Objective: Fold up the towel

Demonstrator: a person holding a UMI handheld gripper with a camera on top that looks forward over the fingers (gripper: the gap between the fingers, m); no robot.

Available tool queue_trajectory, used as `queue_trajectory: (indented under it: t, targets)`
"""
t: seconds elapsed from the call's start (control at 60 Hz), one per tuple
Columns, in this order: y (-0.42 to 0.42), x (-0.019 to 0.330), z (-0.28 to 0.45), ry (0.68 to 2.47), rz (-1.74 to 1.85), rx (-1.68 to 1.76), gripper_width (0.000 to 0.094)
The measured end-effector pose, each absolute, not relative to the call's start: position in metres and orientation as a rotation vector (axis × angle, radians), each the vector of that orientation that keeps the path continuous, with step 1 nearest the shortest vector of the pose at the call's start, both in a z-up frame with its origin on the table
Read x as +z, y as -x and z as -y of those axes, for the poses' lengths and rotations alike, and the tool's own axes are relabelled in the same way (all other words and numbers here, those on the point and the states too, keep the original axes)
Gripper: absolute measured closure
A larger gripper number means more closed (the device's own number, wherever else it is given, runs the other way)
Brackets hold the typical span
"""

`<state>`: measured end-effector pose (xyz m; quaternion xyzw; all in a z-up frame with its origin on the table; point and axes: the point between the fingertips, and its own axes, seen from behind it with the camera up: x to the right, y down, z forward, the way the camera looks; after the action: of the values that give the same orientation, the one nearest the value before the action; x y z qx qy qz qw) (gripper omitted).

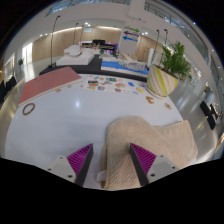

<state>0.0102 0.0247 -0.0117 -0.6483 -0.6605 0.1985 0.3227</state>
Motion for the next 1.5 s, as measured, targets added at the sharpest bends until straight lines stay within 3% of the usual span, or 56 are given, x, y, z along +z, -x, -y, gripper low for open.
queue_trajectory:
  t: [0.05,0.183,0.35,0.55,0.683,0.833,1.033,1.117,1.15,1.3,1.333,1.5]
  targets:
    - [-0.010,-0.016,-0.022,1.712,1.734,0.558,0.0233]
    - [-0.014,-0.019,-0.047,1.692,1.713,0.456,0.0877]
    - [-0.014,-0.006,-0.038,1.700,1.835,0.517,0.0909]
    - [0.003,0.089,-0.099,1.738,1.747,0.657,0.0908]
    - [0.009,0.124,-0.177,1.779,1.677,0.665,0.0909]
    - [0.011,0.105,-0.267,1.797,1.629,0.583,0.0906]
    - [-0.008,0.039,-0.342,1.771,1.659,0.410,0.0907]
    - [-0.015,0.024,-0.347,1.751,1.672,0.384,0.0850]
    - [-0.016,0.024,-0.345,1.736,1.677,0.387,0.0773]
    - [-0.036,0.075,-0.339,1.718,1.632,0.396,0.0046]
    - [-0.043,0.089,-0.329,1.744,1.622,0.425,0.0110]
    - [-0.107,0.171,-0.284,1.832,1.579,0.508,0.0092]
